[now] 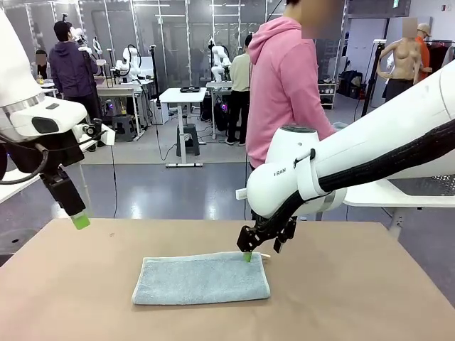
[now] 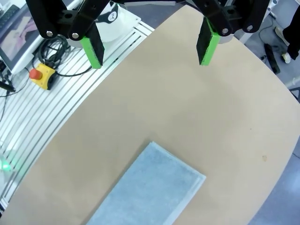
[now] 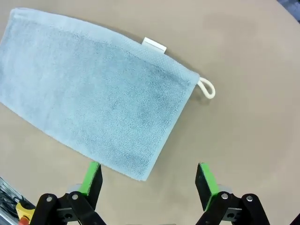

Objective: Fold the towels and place them in the basket.
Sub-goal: When a person lays out a Towel with hook on the table, fold it in half twice.

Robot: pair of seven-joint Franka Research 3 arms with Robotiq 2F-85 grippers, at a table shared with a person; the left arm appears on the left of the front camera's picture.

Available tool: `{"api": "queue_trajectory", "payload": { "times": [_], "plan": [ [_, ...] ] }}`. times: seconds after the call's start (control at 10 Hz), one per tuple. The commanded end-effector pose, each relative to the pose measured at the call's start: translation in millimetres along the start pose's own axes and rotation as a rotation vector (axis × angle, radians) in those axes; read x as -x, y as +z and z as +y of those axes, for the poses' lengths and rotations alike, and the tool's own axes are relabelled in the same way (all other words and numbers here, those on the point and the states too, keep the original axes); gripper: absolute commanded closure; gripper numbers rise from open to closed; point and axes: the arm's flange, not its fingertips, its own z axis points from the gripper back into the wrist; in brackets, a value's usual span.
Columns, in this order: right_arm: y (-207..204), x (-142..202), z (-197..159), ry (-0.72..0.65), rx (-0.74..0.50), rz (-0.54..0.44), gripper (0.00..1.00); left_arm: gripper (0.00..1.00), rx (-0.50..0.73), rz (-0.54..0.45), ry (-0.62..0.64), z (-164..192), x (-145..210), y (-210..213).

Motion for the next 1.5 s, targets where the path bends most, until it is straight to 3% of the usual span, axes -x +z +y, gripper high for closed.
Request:
{"api": "queue_trajectory", "payload": {
  "times": [0.0,0.2,0.5,1.0,1.4],
  "plan": [
    [-19,-7,0,-0.123,-0.013,0.049,0.0,0.0,-0.015,-0.004,0.004,2,-5,4],
    [-29,-10,1,-0.248,-0.003,0.051,0.0,0.0,0.004,0.003,0.0,1,-1,-2],
    [-51,-17,-9,-0.362,0.009,0.068,0.0,0.0,0.007,-0.035,0.043,7,48,81],
    [-74,-24,-24,-0.416,-0.014,0.068,0.0,0.0,-0.027,-0.14,0.062,-17,103,137],
    [-83,-31,-25,-0.413,-0.018,0.086,0.0,0.0,-0.025,-0.156,0.064,-18,103,143]
  ]
}}
